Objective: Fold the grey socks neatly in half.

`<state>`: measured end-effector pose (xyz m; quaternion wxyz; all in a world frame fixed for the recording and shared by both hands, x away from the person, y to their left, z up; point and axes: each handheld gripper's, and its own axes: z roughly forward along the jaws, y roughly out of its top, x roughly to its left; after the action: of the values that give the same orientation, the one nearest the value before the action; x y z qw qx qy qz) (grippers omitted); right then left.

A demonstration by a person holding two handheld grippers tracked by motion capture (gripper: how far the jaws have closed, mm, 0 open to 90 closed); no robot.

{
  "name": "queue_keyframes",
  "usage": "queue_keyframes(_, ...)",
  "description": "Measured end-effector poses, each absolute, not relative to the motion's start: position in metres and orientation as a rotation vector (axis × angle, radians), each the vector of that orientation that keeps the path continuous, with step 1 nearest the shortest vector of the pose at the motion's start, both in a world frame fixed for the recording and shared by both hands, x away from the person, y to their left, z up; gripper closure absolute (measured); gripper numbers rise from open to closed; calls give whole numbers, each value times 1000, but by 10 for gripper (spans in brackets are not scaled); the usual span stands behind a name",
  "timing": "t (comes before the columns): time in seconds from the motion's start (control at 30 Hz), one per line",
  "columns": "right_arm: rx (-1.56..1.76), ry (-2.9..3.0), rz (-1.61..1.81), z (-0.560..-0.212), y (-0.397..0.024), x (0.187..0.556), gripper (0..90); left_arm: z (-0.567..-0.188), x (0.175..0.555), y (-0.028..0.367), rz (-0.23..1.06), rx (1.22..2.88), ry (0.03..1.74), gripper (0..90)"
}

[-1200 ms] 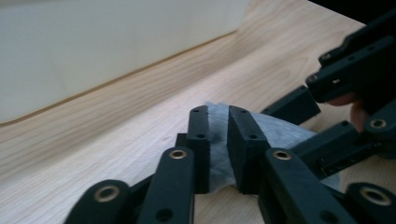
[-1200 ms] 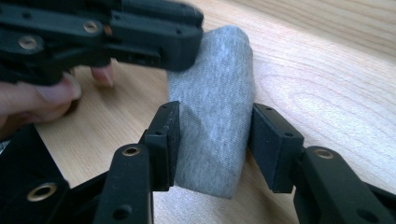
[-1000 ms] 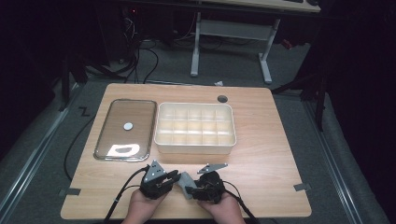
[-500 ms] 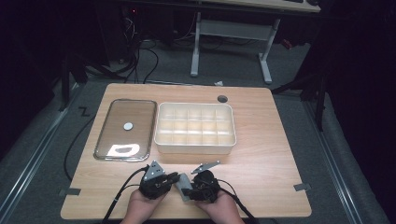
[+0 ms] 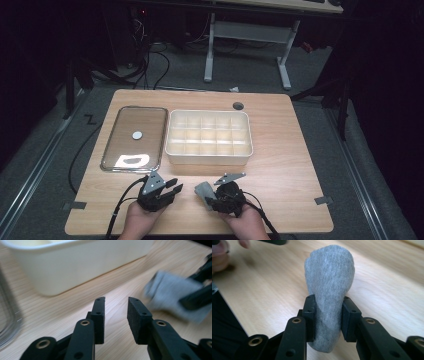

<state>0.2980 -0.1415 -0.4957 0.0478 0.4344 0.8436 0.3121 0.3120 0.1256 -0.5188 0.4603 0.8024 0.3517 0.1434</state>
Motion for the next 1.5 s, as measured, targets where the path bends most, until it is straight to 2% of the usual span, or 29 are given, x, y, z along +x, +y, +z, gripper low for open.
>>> queue_keyframes(0.27, 1343, 2515, 912, -491, -162, 299, 700, -525, 308, 149, 442, 2026, 904, 559)
queue_keyframes(0.77, 1324, 2485, 771, -474, -202, 306, 699, -526, 312, 154, 421, 2033, 902, 456)
queue_keyframes(1.5, 1404, 2480, 708, -456, -254, 317, 698, -530, 318, 163, 399, 2008, 967, 424)
